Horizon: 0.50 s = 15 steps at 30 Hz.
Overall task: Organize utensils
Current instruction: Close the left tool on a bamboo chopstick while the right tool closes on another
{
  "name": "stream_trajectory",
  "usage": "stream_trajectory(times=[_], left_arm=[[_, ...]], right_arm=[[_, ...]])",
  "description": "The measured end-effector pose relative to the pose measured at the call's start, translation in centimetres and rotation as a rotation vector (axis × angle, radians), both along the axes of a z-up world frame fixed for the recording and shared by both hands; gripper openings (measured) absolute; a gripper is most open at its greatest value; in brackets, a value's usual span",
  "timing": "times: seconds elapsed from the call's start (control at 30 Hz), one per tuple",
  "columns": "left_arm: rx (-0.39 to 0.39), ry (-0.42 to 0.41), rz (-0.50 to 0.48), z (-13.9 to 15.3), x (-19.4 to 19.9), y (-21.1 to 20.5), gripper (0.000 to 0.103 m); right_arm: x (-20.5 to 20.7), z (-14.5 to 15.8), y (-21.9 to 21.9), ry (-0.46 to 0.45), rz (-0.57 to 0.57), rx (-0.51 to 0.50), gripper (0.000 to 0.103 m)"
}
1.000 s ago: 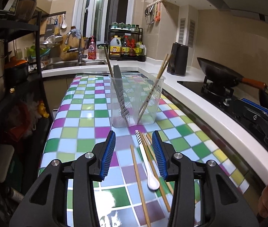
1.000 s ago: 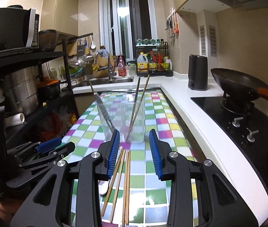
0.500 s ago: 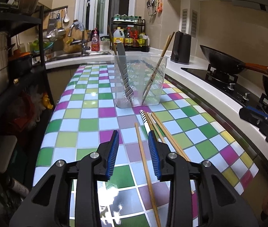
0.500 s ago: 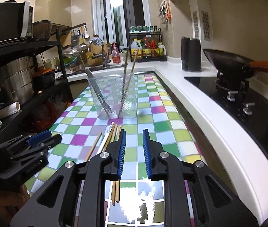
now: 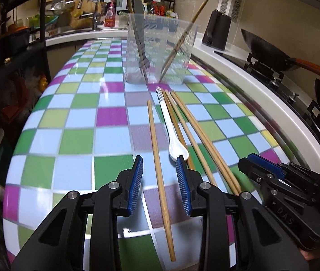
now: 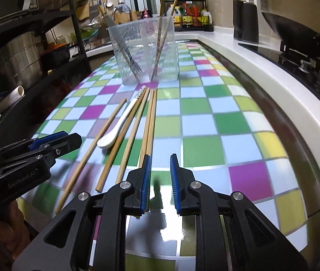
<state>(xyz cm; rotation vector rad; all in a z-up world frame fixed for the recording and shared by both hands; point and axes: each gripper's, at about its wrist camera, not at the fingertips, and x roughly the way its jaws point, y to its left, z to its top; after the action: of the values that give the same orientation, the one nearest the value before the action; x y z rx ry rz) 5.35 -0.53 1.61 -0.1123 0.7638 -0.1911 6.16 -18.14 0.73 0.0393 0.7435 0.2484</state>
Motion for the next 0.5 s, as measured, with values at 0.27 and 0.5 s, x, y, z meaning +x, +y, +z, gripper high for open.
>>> stream_trajectory(times=[0.27, 0.5], left_arm=[[0.017, 0.038, 0.001, -1.2, -0.4, -0.5, 0.031], [0.044, 0.043, 0.004, -1.6, -0.5, -1.0, 0.031]], right_arm=[[-0.2, -0.8, 0.4, 0.011, 0.023, -0.015, 0.019], [-0.6, -0.9, 1.1, 0.003, 0.043, -0.045, 0.019]])
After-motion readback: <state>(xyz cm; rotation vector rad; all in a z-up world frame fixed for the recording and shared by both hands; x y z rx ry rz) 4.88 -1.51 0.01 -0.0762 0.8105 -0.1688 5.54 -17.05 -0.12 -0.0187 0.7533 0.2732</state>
